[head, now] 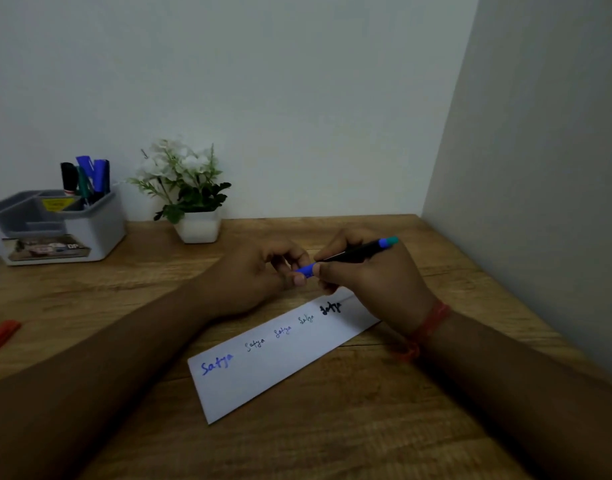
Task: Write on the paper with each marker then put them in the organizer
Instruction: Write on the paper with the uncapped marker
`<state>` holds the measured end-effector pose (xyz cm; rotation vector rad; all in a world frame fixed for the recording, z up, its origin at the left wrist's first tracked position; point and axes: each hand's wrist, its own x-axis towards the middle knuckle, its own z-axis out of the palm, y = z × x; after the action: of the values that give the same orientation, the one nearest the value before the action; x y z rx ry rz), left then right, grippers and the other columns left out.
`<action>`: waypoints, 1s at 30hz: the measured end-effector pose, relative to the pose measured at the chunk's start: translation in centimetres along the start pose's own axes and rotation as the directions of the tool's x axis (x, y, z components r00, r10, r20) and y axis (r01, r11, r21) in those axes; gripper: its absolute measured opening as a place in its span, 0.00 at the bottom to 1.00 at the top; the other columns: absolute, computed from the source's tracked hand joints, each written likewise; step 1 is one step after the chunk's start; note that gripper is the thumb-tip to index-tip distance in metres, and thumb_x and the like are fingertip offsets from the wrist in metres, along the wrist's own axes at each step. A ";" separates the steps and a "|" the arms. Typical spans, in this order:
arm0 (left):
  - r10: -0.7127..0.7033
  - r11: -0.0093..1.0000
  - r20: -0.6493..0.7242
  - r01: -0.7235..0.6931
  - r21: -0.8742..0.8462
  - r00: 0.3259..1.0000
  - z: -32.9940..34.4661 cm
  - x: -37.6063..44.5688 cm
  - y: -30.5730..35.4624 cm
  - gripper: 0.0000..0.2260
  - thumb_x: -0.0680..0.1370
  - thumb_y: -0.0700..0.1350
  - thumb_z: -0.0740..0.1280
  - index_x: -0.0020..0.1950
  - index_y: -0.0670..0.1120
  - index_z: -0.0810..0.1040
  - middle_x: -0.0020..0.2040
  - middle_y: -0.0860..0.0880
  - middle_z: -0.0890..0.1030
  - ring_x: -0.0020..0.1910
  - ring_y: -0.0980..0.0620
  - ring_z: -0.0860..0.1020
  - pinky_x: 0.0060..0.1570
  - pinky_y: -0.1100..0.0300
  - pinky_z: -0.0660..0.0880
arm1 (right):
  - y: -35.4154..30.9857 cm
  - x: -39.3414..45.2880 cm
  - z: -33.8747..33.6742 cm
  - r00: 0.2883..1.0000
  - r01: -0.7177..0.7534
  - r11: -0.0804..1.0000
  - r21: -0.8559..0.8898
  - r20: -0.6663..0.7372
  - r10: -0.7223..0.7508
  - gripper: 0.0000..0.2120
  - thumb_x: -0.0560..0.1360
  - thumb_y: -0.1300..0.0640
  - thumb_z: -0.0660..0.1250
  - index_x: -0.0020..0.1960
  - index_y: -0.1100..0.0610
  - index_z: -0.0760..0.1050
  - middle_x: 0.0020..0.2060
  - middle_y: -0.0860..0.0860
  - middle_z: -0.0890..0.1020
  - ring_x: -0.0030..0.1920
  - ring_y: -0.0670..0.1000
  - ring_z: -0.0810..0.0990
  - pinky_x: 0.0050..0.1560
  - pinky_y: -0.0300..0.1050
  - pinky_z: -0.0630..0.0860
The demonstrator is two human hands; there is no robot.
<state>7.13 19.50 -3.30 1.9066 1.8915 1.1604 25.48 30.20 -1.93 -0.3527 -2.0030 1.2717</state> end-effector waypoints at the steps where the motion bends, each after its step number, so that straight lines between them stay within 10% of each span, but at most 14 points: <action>1: 0.003 1.000 0.004 -0.003 -0.014 1.000 0.2 0.1 0.0 0.05 0.75 0.47 0.73 0.49 0.53 0.82 0.43 0.58 0.82 0.44 0.56 0.79 0.47 0.63 0.74 | -0.1 -0.1 0.0 1.000 0.012 1.000 -0.006 0.003 -0.011 0.04 0.70 0.71 0.75 0.41 0.65 0.83 0.33 0.59 0.85 0.31 0.50 0.84 0.35 0.39 0.80; 9: -0.149 0.989 0.002 0.149 0.020 0.989 -1.2 -0.8 -1.6 0.05 0.75 0.48 0.73 0.49 0.55 0.81 0.43 0.53 0.83 0.43 0.56 0.80 0.45 0.61 0.75 | -2.1 0.5 -4.0 0.978 0.102 0.988 0.113 -0.191 -0.079 0.06 0.70 0.75 0.69 0.38 0.67 0.78 0.28 0.57 0.81 0.30 0.54 0.82 0.34 0.46 0.80; 24: -0.129 0.977 -0.001 0.128 0.172 0.992 -0.3 -1.2 -1.2 0.07 0.75 0.50 0.72 0.52 0.52 0.81 0.47 0.54 0.81 0.46 0.62 0.76 0.41 0.73 0.71 | -0.9 -0.2 -1.9 0.998 -0.051 0.998 -0.045 -0.044 0.049 0.05 0.78 0.68 0.65 0.48 0.67 0.80 0.44 0.62 0.84 0.42 0.57 0.87 0.46 0.49 0.85; 30: -0.139 0.929 0.033 0.119 0.351 0.990 -0.9 -2.4 -0.6 0.21 0.78 0.61 0.63 0.69 0.54 0.71 0.68 0.54 0.72 0.68 0.55 0.67 0.67 0.53 0.66 | -1.3 -0.3 -1.7 0.998 -0.058 0.972 -0.226 -0.002 0.059 0.02 0.74 0.67 0.70 0.46 0.63 0.79 0.43 0.56 0.86 0.43 0.53 0.87 0.51 0.52 0.85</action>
<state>6.40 17.07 -3.95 1.9177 2.2744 0.7617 27.09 30.53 -0.52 -0.5213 -2.1608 1.0815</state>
